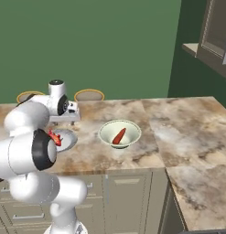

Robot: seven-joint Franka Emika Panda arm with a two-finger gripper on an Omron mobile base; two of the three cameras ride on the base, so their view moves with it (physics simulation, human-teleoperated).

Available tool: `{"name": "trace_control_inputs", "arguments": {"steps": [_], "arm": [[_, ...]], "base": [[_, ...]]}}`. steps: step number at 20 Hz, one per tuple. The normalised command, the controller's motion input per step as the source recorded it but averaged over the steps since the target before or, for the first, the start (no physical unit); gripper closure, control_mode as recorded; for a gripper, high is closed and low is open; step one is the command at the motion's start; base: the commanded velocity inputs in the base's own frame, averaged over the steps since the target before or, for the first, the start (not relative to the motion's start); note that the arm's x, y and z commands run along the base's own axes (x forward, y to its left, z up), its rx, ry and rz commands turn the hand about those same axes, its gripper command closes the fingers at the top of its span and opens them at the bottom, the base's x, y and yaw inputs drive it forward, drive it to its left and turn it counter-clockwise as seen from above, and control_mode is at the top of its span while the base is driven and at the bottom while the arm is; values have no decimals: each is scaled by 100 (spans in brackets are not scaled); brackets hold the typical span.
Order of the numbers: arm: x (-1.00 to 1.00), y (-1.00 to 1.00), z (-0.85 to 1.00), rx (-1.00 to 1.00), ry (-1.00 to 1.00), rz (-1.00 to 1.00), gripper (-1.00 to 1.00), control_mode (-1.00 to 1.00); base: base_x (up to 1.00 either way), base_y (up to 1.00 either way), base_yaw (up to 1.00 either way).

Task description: Place the fish on the plate and place the carrot on the same plate.

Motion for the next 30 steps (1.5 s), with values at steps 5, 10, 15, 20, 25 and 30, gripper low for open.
{"name": "trace_control_inputs", "arguments": {"steps": [5, 10, 15, 20, 25, 30], "arm": [[0, -100, 55, 0, 3, -57, -100, -100], [0, -100, 16, 3, 7, -61, -100, -100], [10, -100, 0, 4, 7, -44, -100, -100], [9, -100, 0, 6, 5, -24, -100, -100], [6, -47, -1, 4, -1, 1, -100, -100], [1, -17, -19, 0, 0, 29, -100, -100]], "base": [[0, 0, 0], [0, 0, 0], [0, 0, 0], [0, 0, 0], [0, 0, 0], [0, 0, 0]]}}
